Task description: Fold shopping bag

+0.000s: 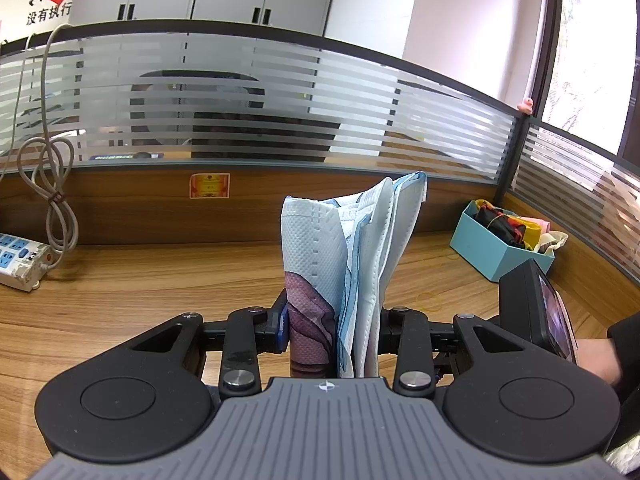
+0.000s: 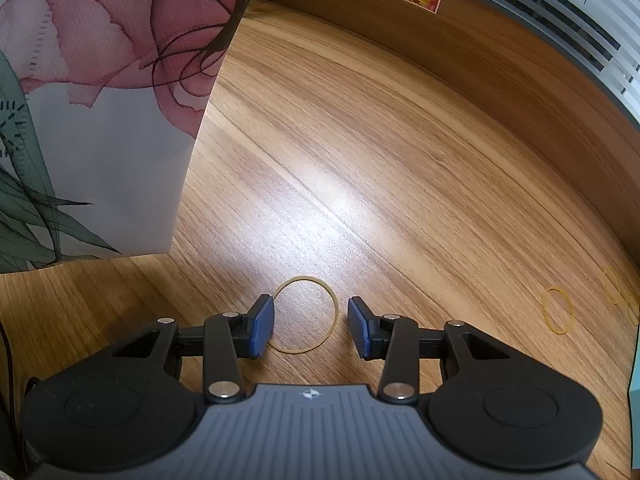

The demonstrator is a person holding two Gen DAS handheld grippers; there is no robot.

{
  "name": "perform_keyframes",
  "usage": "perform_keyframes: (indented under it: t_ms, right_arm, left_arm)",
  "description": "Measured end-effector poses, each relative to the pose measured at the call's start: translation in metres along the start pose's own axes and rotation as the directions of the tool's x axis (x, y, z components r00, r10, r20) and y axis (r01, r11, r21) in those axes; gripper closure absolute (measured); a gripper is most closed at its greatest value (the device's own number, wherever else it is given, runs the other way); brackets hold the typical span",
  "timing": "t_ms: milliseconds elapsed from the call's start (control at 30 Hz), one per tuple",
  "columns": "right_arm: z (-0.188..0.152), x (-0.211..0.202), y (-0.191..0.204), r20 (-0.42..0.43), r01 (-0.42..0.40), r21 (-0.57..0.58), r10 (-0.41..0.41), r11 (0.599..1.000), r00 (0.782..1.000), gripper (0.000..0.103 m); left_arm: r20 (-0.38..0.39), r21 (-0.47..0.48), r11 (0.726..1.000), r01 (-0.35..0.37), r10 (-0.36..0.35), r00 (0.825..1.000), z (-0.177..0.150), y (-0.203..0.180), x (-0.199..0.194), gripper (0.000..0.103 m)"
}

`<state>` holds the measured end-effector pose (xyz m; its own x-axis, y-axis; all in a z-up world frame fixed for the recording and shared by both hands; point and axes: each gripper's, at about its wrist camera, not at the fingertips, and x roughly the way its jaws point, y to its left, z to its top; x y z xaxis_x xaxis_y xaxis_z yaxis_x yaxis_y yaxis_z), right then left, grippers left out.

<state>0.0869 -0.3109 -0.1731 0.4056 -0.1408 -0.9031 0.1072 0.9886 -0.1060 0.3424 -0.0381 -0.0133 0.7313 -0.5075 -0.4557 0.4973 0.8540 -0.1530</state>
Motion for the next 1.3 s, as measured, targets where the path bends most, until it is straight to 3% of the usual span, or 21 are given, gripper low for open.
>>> perform_keyframes:
  t_ms: [467,1167,1300]
  right_arm:
    - [0.008,-0.003,0.02,0.012,-0.002,-0.036,0.002,0.999,1.0,0.055]
    - [0.016,0.012,-0.002,0.009,0.005,0.014,-0.005,1.0,1.0,0.053]
    - [0.014,0.02,-0.004,0.01,0.0,0.008,0.0,1.0,1.0,0.062]
  left_arm:
    - [0.002,-0.002,1.0,-0.004,0.004,1.0,0.0,0.0,0.0,0.065]
    - [0.003,0.002,1.0,-0.002,0.002,1.0,-0.001,-0.001,-0.001,0.065]
    - [0.003,0.002,1.0,-0.001,0.001,1.0,-0.001,-0.001,0.0,0.065]
